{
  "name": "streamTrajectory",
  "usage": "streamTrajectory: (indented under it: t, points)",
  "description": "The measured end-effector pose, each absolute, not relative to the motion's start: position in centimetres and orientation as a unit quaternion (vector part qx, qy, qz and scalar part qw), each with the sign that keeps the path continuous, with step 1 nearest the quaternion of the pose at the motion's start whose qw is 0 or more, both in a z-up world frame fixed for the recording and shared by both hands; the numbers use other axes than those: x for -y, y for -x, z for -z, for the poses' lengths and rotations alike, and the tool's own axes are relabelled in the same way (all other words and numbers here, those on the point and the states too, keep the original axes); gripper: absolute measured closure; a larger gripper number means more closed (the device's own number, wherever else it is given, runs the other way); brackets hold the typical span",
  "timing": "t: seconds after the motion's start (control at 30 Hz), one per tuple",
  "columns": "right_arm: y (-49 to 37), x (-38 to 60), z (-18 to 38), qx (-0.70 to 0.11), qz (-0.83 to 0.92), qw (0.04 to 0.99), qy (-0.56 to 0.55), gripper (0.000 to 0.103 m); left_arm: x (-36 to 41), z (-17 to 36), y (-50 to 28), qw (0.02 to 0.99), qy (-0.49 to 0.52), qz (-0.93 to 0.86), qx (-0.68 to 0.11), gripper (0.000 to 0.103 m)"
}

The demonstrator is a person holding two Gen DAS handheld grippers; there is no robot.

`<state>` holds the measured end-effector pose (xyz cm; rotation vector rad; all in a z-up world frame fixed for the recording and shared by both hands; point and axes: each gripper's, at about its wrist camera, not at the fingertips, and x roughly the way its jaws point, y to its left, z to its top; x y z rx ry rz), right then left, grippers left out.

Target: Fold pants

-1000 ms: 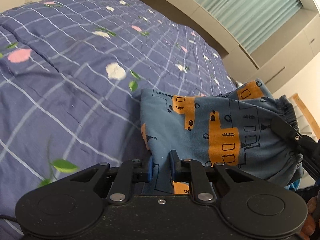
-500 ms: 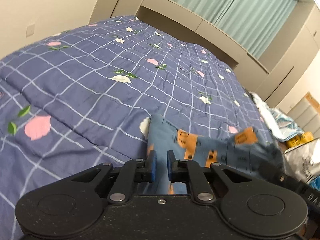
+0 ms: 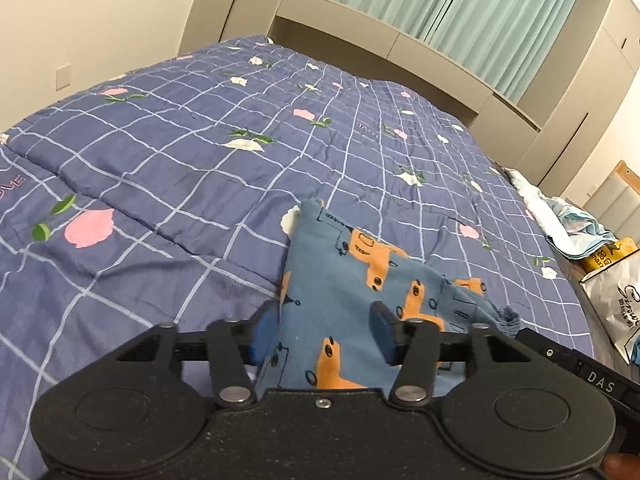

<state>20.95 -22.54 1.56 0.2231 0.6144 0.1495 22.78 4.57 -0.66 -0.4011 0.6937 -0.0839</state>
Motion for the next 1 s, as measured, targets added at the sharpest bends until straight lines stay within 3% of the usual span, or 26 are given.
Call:
streamTrajectory:
  t: [0.17,0.37,1.0]
  points:
    - [-19.5,23.0,-2.1,-0.282,-0.074,0.951,-0.107,0.015,-3.9,-0.7,-21.0,0.931,0.174,0.039,-0.319,0.023]
    - [-17.1,22.7,-3.6,-0.247,-0.082,0.962,-0.088,0.001,-3.1,-2.3,-18.4,0.946,0.146,0.032,-0.288,0.004]
    - [-5.5,21.9,-5.2,-0.163,-0.087,0.982,-0.040,0.000,-2.4,-2.4,-6.9,0.970,0.087,0.013,-0.227,0.001]
